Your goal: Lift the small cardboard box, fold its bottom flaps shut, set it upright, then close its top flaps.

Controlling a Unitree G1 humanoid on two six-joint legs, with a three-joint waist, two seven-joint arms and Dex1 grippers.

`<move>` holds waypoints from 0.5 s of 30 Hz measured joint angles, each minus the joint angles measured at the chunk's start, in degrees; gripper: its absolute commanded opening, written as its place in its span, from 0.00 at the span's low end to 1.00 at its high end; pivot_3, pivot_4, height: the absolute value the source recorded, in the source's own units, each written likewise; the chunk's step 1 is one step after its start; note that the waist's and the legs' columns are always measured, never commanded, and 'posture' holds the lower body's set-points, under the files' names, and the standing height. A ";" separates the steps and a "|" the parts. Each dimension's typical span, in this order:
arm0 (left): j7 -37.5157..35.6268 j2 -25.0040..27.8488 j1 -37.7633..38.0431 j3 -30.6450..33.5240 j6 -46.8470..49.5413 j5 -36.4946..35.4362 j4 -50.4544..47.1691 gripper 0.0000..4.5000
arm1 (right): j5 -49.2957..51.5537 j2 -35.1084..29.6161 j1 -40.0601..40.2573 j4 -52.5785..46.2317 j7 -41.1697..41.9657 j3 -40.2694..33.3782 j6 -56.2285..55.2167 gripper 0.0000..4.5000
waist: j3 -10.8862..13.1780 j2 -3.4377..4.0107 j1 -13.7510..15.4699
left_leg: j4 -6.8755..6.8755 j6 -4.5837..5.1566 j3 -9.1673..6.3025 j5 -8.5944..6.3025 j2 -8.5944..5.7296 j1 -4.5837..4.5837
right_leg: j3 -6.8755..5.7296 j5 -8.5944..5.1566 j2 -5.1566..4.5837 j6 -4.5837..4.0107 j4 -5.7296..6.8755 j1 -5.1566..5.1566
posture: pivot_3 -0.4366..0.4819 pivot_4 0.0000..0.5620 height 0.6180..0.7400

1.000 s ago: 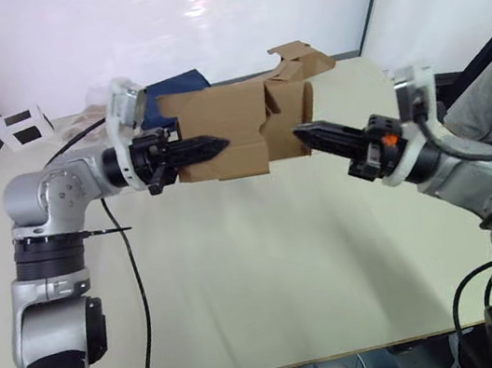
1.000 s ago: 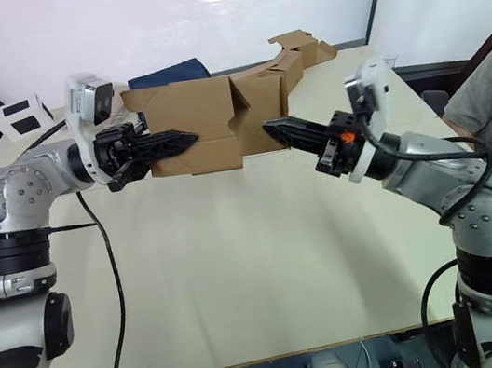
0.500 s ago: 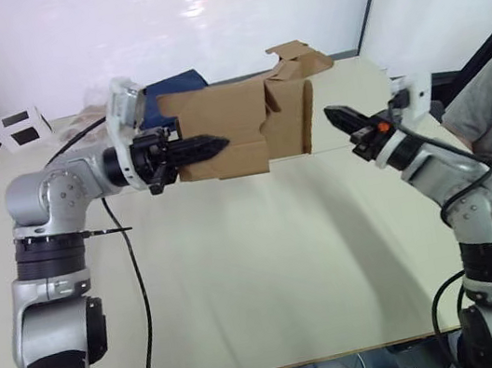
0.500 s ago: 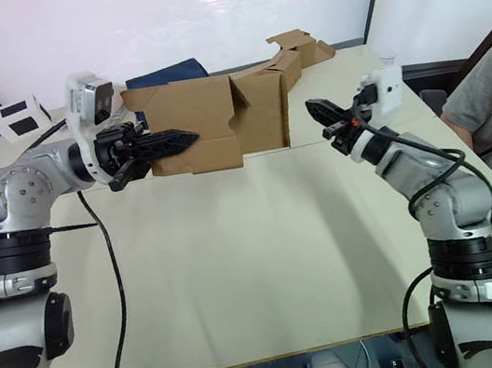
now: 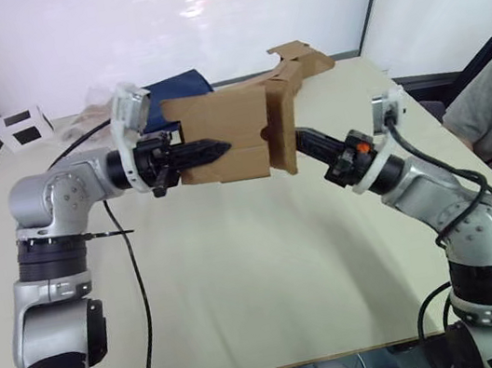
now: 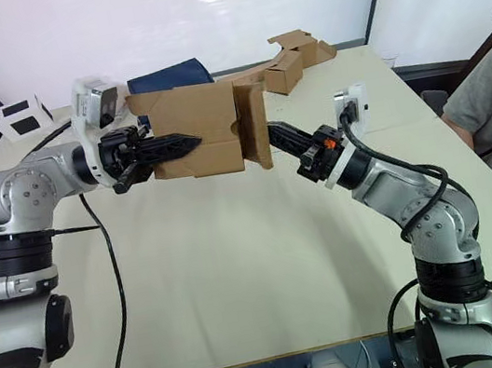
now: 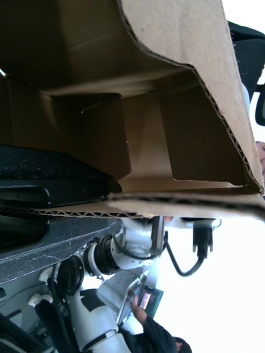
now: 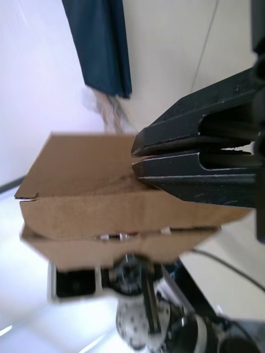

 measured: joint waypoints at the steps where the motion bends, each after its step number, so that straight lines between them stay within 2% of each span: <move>1: 0.01 0.00 0.00 0.00 -0.02 0.00 0.00 0.00 | 0.77 0.18 0.04 -0.32 -0.35 0.09 0.33 0.02 | 0.00 0.00 0.00 | 0.00 0.00 0.00 0.00 0.00 0.00 | 0.00 0.00 0.00 0.00 0.00 0.00 | 0.48 0.27 1.00; 8: 0.04 -0.09 0.00 0.00 -0.20 0.00 0.64 0.00 | 2.50 3.59 0.43 -0.72 -3.10 1.34 0.25 0.02 | 0.00 0.00 0.00 | 0.00 0.00 0.00 0.00 0.00 0.00 | 0.00 0.00 0.00 0.00 0.00 0.00 | 0.48 0.27 1.00; 11: 0.04 -0.09 0.00 0.00 -0.38 0.00 1.04 0.00 | 1.91 4.04 0.79 -0.53 -3.64 1.79 -0.66 0.18 | 0.00 0.00 0.07 | 0.00 0.00 0.00 0.00 0.00 0.00 | 0.00 0.00 0.00 0.00 -0.01 0.00 | 0.48 0.27 1.00; 14: 0.13 -0.08 0.00 0.01 -0.69 0.00 1.24 0.00 | 2.57 5.05 1.50 0.94 -4.17 1.37 -1.10 0.46 | 0.00 0.00 0.00 | 0.00 0.00 0.00 0.00 0.00 0.00 | 0.00 0.00 0.01 0.00 0.00 -0.01 | 0.48 0.27 1.00; 15: 0.22 -0.08 0.00 0.07 -0.70 -0.04 1.25 0.00 | 4.43 6.12 1.88 1.64 -4.86 0.82 -1.04 0.46 | 0.00 0.00 -0.01 | -0.01 0.00 0.00 0.00 0.01 0.00 | 0.00 0.00 0.01 0.00 0.00 -0.01 | 0.48 0.27 1.00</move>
